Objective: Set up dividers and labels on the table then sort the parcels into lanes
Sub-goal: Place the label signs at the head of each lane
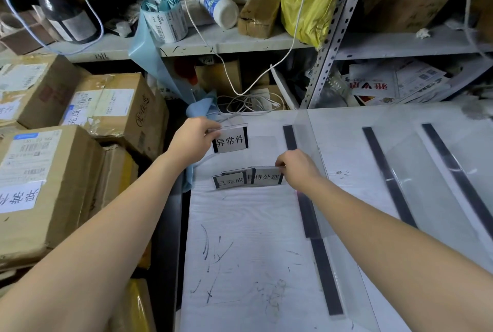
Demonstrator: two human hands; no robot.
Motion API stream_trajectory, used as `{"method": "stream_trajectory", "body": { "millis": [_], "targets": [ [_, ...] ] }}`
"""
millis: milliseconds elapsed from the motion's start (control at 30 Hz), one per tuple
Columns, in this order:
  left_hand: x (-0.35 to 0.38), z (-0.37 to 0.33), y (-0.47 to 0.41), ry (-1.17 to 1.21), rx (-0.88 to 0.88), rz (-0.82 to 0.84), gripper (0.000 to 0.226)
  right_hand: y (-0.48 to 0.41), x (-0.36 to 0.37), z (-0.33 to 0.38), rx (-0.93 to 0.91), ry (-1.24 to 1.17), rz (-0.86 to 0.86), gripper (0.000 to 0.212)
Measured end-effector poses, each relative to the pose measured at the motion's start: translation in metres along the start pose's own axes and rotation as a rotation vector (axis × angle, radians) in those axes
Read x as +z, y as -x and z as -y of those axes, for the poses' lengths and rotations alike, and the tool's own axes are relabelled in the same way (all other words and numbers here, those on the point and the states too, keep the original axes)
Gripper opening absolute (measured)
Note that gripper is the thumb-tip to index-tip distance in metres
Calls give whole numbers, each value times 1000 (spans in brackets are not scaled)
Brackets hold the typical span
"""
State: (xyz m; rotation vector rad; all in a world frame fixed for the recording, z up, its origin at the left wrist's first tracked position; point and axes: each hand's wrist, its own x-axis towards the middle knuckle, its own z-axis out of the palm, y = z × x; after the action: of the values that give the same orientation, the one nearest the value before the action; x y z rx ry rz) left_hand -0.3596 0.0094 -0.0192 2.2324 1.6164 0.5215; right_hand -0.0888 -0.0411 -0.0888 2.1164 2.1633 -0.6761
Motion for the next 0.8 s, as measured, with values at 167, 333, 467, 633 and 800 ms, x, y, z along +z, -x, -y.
{"method": "stream_trajectory", "body": {
  "millis": [167, 333, 467, 633, 800],
  "targets": [
    [-3, -9, 1, 7, 11, 15, 23, 4, -7, -1, 27, 43, 6, 35],
    [-6, -14, 3, 1, -11, 21, 25, 14, -9, -3, 70, 83, 35, 41],
    [-9, -23, 4, -10, -11, 31, 25, 24, -14, 0, 55, 2, -7, 42],
    [-19, -40, 4, -42, 32, 27, 20, 45, -48, 6, -22, -43, -94, 53],
    [-31, -71, 3, -67, 79, -10, 21, 67, -95, -5, -40, 34, -169, 48]
  ]
}}
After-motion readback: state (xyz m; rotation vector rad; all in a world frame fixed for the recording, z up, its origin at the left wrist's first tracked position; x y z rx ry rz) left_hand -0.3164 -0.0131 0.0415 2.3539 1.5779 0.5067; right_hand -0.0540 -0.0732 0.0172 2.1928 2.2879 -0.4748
